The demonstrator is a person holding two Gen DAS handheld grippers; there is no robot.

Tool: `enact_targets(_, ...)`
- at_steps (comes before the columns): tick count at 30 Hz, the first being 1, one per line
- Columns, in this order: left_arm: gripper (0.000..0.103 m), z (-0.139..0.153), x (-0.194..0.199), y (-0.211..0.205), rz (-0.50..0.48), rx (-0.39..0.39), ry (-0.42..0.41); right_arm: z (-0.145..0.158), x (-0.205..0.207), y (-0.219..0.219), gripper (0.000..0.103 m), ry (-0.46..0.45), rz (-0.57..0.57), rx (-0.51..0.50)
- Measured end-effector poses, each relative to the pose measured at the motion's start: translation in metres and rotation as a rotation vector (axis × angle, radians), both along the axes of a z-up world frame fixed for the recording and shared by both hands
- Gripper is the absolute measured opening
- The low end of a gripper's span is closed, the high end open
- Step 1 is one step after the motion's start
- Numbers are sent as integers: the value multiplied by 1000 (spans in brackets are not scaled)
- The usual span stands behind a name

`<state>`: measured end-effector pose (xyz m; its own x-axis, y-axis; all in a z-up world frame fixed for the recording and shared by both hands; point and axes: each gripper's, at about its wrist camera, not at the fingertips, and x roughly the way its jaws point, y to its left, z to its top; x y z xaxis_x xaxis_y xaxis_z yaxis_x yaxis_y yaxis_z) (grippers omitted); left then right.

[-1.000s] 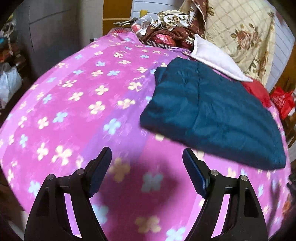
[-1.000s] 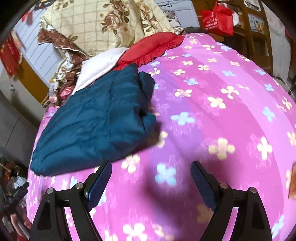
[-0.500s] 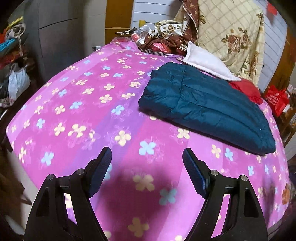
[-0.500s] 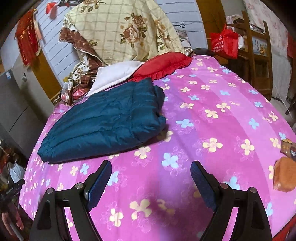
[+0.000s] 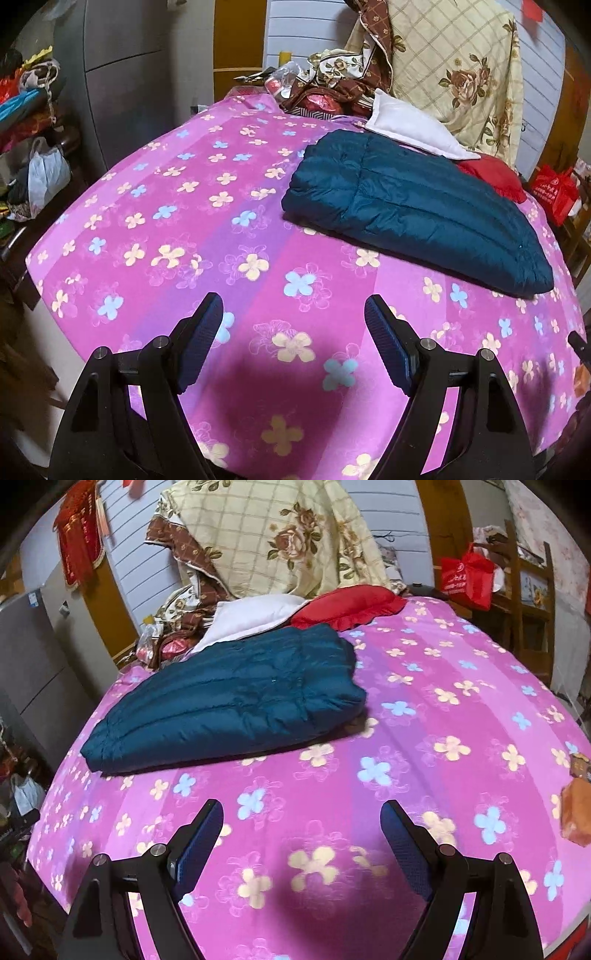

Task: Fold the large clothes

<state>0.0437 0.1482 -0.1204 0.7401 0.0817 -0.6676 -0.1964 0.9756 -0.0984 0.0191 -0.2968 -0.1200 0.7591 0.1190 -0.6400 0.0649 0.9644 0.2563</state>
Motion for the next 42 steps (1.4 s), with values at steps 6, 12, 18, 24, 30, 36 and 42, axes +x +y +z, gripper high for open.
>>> enact_targets(6, 80, -6, 5, -7, -9, 45, 18, -12, 13, 12, 86, 33, 29, 8)
enact_targets(12, 80, -12, 20, -14, -34, 82, 36, -14, 29, 6, 86, 50, 25, 18)
enact_targets(18, 80, -3, 79, 14, -75, -92, 64, -7, 73, -23, 86, 67, -19, 19)
enact_targets(24, 80, 8, 174, 49, -143, -345, 121, 0, 141, -78, 86, 109, -70, 151)
enact_targets(30, 80, 3, 265, 64, -212, -408, 134, -20, 214, -112, 86, 186, -37, 328)
enact_targets(36, 80, -32, 320, 70, -310, -522, 215, -44, 263, -123, 86, 212, -1, 453)
enact_targets(42, 103, -66, 350, 54, -427, -583, 323, -61, 297, -114, 87, 234, 74, 521)
